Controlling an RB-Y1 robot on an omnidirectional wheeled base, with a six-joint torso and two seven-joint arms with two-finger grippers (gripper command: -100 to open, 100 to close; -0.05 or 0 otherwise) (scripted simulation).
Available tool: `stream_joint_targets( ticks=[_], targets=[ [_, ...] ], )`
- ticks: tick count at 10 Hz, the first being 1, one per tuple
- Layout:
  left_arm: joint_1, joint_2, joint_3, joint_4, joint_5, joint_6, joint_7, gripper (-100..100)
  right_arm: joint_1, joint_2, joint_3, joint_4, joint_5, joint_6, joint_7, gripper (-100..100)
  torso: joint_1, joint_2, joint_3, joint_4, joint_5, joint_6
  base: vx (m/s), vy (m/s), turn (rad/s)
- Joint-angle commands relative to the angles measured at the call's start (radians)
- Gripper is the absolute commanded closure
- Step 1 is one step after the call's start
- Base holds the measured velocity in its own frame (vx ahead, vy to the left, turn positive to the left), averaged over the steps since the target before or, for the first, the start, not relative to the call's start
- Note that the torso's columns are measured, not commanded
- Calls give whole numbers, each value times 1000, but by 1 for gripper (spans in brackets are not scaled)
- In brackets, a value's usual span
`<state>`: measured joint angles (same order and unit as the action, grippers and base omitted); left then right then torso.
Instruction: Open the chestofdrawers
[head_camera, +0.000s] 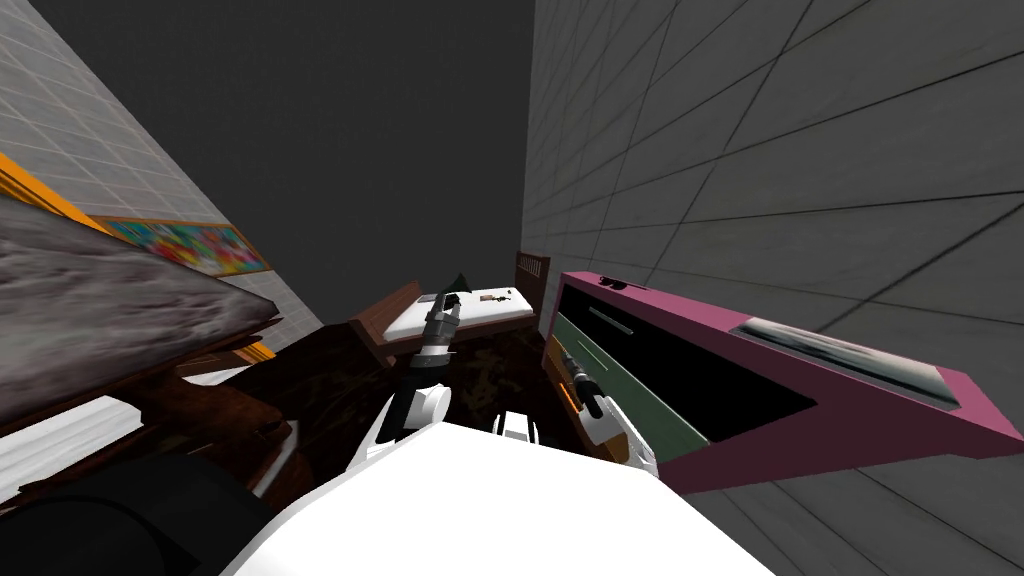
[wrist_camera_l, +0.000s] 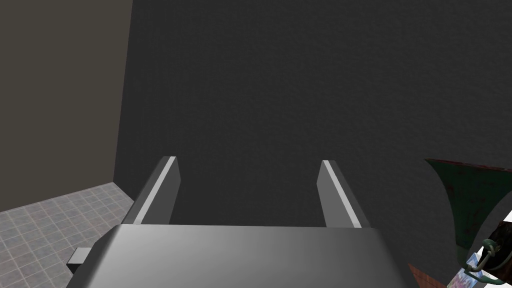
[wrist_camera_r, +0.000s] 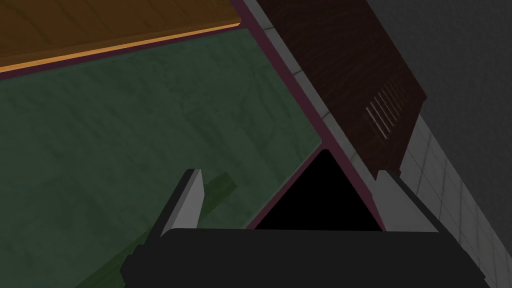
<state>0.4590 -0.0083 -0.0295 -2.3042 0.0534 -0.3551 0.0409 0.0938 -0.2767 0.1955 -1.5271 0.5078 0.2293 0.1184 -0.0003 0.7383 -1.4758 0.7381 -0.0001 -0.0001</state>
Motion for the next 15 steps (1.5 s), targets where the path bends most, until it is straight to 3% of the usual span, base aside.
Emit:
stream_joint_targets(
  ticks=[1, 2, 9, 11, 12, 13, 14, 15],
  targets=[
    [0, 0, 0, 0, 0, 0, 0, 0, -24, -18, 25, 60, 45, 76, 15, -100, -1, 0, 0, 0, 0, 0, 29, 81, 117],
    [0, 0, 0, 0, 0, 0, 0, 0, -24, -18, 25, 73, 45, 92, 15, -100, 1, -1, 0, 0, 0, 0, 19, 75, 58],
    [0, 0, 0, 0, 0, 0, 0, 0, -112, -76, 73, 288, 155, 270, 49, -100, 0, 0, 0, 0, 0, 0, 9, 67, 86],
    [0, 0, 0, 0, 0, 0, 0, 0, -112, -76, 73, 307, 155, 280, 49, -100, 0, -1, 0, 0, 0, 0, 11, 36, 21],
    [0, 0, 0, 0, 0, 0, 0, 0, -132, -92, 84, 334, 180, 325, 58, -100, -2, 0, 0, 0, 0, 0, -3, 38, 101],
    [0, 0, 0, 0, 0, 0, 0, 0, -132, -92, 84, 363, 180, 325, 58, -100, 0, 0, 0, 0, 0, 0, 1, 38, 73],
    [0, 0, 0, 0, 0, 0, 0, 0, -151, -108, 95, 403, 205, 366, 67, -100, 0, 0, 0, 0, 0, 0, -7, 55, 131],
    [0, 0, 0, 0, 0, 0, 0, 0, -151, -108, 95, 425, 205, 370, 67, -100, 1, 0, 0, 0, 0, 0, -2, 51, 42]
  ],
)
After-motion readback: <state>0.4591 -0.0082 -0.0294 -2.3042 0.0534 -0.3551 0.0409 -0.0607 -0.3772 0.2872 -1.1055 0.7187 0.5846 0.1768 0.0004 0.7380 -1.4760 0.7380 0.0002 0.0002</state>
